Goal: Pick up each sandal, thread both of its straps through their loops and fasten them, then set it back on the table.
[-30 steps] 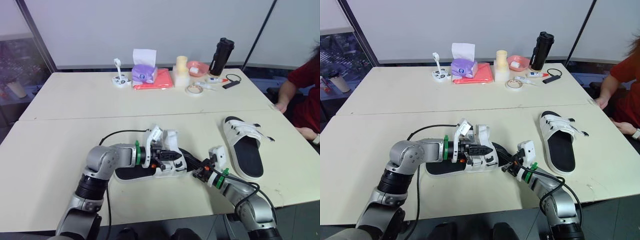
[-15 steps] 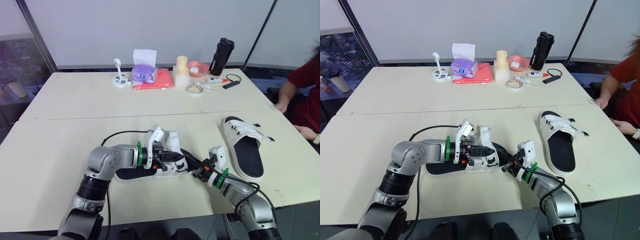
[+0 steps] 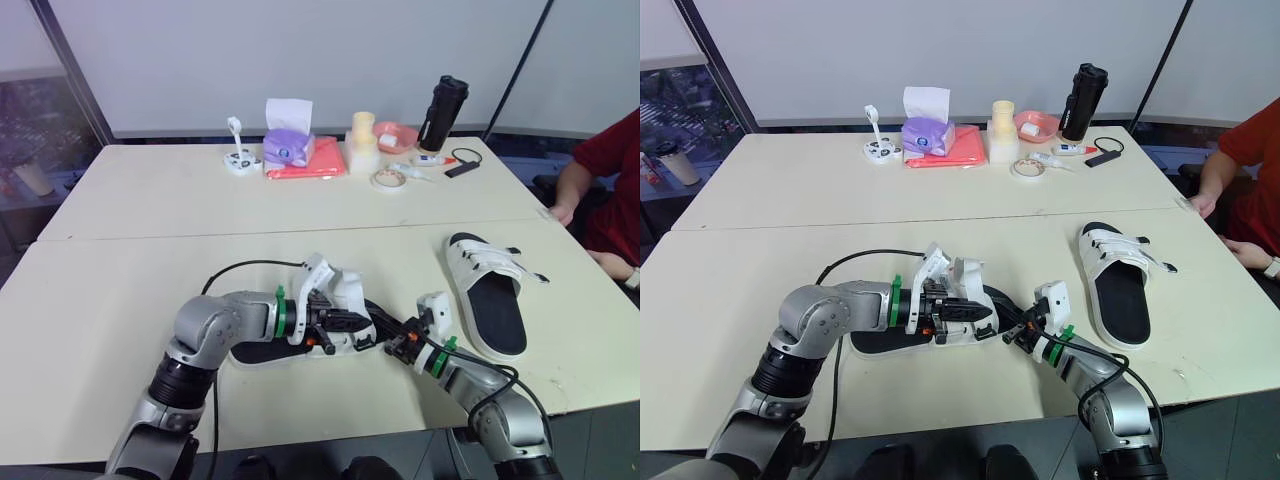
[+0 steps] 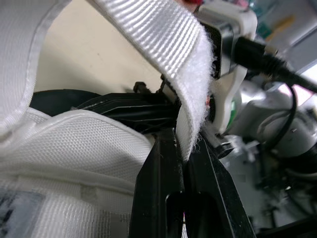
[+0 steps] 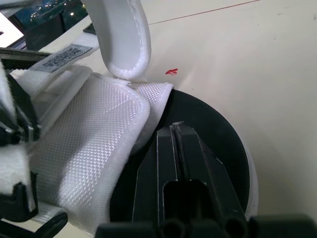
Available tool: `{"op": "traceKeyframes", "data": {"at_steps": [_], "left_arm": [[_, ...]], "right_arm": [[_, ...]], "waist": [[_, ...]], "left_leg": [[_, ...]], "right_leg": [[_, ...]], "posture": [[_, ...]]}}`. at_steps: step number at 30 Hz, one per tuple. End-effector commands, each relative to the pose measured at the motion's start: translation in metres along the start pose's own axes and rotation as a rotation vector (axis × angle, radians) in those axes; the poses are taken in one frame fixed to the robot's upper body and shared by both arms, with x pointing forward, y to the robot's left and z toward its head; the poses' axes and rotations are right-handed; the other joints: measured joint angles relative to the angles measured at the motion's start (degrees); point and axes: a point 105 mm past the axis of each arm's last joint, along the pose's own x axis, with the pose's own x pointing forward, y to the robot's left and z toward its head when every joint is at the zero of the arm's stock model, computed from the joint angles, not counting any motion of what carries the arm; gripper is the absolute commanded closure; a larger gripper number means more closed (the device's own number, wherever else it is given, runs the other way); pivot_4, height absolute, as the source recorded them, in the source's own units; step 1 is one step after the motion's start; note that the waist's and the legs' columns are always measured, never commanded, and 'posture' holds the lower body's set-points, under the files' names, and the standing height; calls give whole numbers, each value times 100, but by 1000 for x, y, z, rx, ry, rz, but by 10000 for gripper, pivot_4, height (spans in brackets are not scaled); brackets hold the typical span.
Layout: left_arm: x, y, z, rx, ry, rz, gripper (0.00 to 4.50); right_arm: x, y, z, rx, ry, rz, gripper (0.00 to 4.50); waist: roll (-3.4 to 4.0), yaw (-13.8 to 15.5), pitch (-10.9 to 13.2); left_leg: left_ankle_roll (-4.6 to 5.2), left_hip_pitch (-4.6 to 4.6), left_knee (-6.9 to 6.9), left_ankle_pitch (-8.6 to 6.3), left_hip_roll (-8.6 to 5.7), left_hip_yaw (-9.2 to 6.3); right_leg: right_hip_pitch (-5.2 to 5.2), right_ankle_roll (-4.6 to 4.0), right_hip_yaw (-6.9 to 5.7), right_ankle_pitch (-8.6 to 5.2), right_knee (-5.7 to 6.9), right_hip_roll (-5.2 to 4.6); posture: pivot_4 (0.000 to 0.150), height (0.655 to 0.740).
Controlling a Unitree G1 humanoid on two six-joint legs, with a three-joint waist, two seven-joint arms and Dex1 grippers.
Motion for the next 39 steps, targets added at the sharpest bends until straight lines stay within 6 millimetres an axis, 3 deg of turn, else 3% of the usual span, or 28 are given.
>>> {"op": "traceKeyframes", "data": {"at_steps": [1,9,15,20,24,27,31,39], "left_arm": [[7,-3,-16,78,81,3,44799],[6,-2,-20,212,127,-6,44799],[0,-21,-5,181,57,-124,44799],[-3,-21,-14,188,98,-127,44799],[-4,-14,-19,202,129,-88,44799],[-1,7,-26,234,169,21,44799],[1,17,-22,243,153,70,44799],[-3,-6,-24,265,149,-69,44799]], "right_arm": [[-6,2,-71,139,241,-35,45000],[-6,1,-72,139,240,-38,45000],[-6,2,-72,140,240,-37,45000],[-5,2,-72,140,241,-36,45000],[-5,2,-73,140,242,-36,45000],[-5,1,-73,140,242,-37,45000],[-6,1,-73,140,241,-40,45000],[-7,1,-74,144,244,-44,45000]], "waist": [[0,-1,0],[-1,-1,-2],[0,-6,-1],[0,-11,-1],[0,-14,-1],[-1,-11,-2],[-8,-5,-8],[-10,-7,-10]], "left_leg": [[0,0,0,0,0,0],[0,5,-10,0,5,2],[0,7,-17,0,10,5],[1,6,-26,0,15,9],[1,8,-34,1,16,10],[2,10,-35,1,16,10],[1,22,-35,1,15,10],[1,23,-35,1,22,10]], "right_leg": [[0,0,2,0,0,0],[-1,-10,9,-5,-1,0],[-6,-10,11,-5,-1,2],[-15,-11,12,-5,0,10],[-18,-14,13,-5,1,13],[-16,-14,13,-6,1,14],[-4,-15,13,-6,0,11],[-2,-16,14,-6,0,10]], "posture": [[1500,7400],[1500,7400],[1500,7400],[1500,7400],[1500,7400],[1500,7400],[1500,7400],[1500,7400]]}}
